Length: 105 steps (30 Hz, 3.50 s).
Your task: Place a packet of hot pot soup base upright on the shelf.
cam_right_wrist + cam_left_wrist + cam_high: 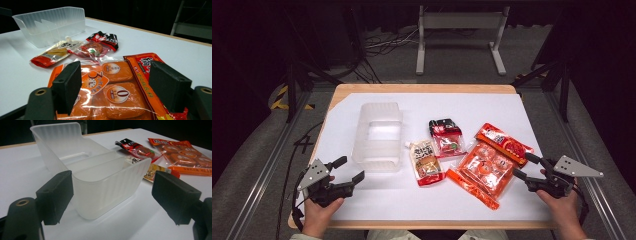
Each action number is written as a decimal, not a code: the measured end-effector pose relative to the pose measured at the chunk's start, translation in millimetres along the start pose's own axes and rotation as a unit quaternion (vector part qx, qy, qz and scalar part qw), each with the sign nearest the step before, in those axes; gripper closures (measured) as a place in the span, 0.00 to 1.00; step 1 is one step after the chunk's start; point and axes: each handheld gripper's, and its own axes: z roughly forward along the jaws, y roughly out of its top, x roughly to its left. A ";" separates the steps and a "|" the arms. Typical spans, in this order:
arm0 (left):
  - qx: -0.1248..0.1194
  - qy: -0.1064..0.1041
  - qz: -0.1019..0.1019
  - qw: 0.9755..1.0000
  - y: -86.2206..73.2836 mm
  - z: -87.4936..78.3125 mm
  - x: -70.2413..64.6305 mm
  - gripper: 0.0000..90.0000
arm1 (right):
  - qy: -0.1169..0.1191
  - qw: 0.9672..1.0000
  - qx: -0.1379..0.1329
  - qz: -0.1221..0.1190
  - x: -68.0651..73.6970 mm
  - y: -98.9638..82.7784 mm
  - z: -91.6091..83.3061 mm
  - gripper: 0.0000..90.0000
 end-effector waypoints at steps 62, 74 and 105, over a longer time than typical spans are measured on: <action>0.004 0.021 -0.020 1.000 -2.0 2.2 2.5 0.21 | -0.110 0.983 0.108 0.100 -83.5 3.2 43.6 0.25; 0.008 0.020 -0.020 1.000 -1.9 3.3 2.3 0.21 | -0.109 0.969 0.171 0.142 -91.4 -11.7 52.7 0.22; 0.014 0.025 -0.016 0.999 -2.3 5.4 1.5 0.21 | -0.012 0.973 0.149 0.175 -84.2 -8.8 48.4 0.45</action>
